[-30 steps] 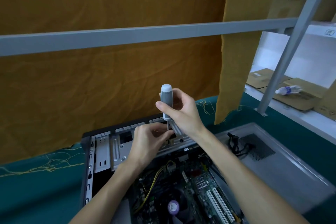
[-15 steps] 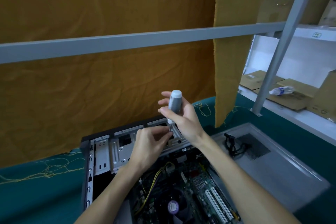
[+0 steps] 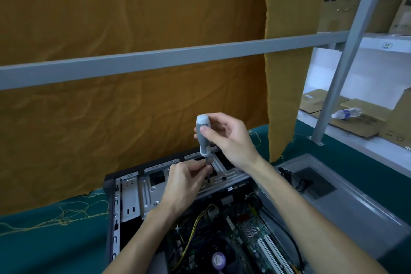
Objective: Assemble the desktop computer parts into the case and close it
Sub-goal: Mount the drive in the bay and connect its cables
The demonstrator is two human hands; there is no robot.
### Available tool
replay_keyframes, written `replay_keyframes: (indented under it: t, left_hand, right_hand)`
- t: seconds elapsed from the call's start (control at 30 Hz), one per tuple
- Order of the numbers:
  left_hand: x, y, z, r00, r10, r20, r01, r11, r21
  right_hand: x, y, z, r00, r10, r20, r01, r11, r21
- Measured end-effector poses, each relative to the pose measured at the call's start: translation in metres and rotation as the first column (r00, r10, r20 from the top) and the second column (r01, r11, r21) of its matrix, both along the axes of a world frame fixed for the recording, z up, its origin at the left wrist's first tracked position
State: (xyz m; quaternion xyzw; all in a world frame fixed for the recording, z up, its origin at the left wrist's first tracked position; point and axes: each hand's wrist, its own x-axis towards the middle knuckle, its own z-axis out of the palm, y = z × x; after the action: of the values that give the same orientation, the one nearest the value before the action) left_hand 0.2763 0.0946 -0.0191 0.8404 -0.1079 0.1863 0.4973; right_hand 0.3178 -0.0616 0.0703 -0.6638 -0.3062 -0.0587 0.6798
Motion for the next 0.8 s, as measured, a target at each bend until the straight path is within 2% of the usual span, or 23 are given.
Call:
replay_keyframes:
  t: [0.07,0.13,0.2,0.27,0.3,0.33,0.43,0.53,0.6,0.67,0.7,0.8]
  left_hand:
    - [0.001,0.000,-0.002,0.998,-0.045,-0.033,0.044,0.999,-0.011]
    - [0.001,-0.002,-0.003,0.995,-0.078,-0.057,0.078,0.997,-0.010]
    - [0.001,-0.004,-0.002,0.992,-0.098,-0.073,0.098,0.995,-0.008]
    - [0.002,-0.002,0.000,0.989,-0.111,-0.093,0.112,0.994,0.002]
    - [0.003,-0.001,0.001,0.988,-0.114,-0.100,0.116,0.993,0.008]
    - [0.003,0.001,0.002,0.989,-0.112,-0.101,0.114,0.993,0.013]
    - [0.005,0.002,0.000,0.995,-0.074,-0.067,0.077,0.996,0.040]
    - [0.005,0.002,-0.003,0.996,-0.085,-0.036,0.086,0.995,0.052]
    - [0.003,0.002,-0.002,0.993,-0.109,-0.036,0.111,0.992,0.057]
    - [0.004,0.003,-0.001,0.993,-0.109,-0.043,0.111,0.993,0.052]
    - [0.006,0.004,-0.001,0.994,-0.094,-0.050,0.096,0.994,0.052]
    - [0.007,0.006,0.000,0.996,-0.057,-0.071,0.064,0.993,0.094]
  right_hand:
    - [0.004,-0.001,0.002,0.982,-0.125,0.144,0.141,0.984,-0.105]
    - [0.008,-0.003,0.007,0.982,-0.119,0.147,0.145,0.972,-0.186]
    - [0.011,-0.007,0.014,0.999,0.047,0.011,-0.043,0.974,-0.224]
    - [0.014,-0.010,0.021,0.948,0.265,-0.174,-0.291,0.945,-0.147]
    - [0.016,-0.010,0.023,0.920,0.326,-0.219,-0.355,0.929,-0.107]
    - [0.017,-0.009,0.023,0.930,0.306,-0.205,-0.334,0.935,-0.121]
    - [0.017,0.002,0.012,0.999,0.043,0.014,-0.039,0.973,-0.226]
    - [0.016,0.007,0.005,0.999,0.023,0.045,-0.016,0.989,-0.149]
    - [0.021,0.008,0.013,0.980,0.171,-0.105,-0.180,0.980,-0.082]
    - [0.025,0.011,0.022,0.855,0.405,-0.324,-0.417,0.908,0.033]
    - [0.026,0.014,0.024,0.813,0.442,-0.378,-0.464,0.885,0.037]
    - [0.025,0.028,0.017,0.894,0.301,-0.332,-0.335,0.941,-0.048]
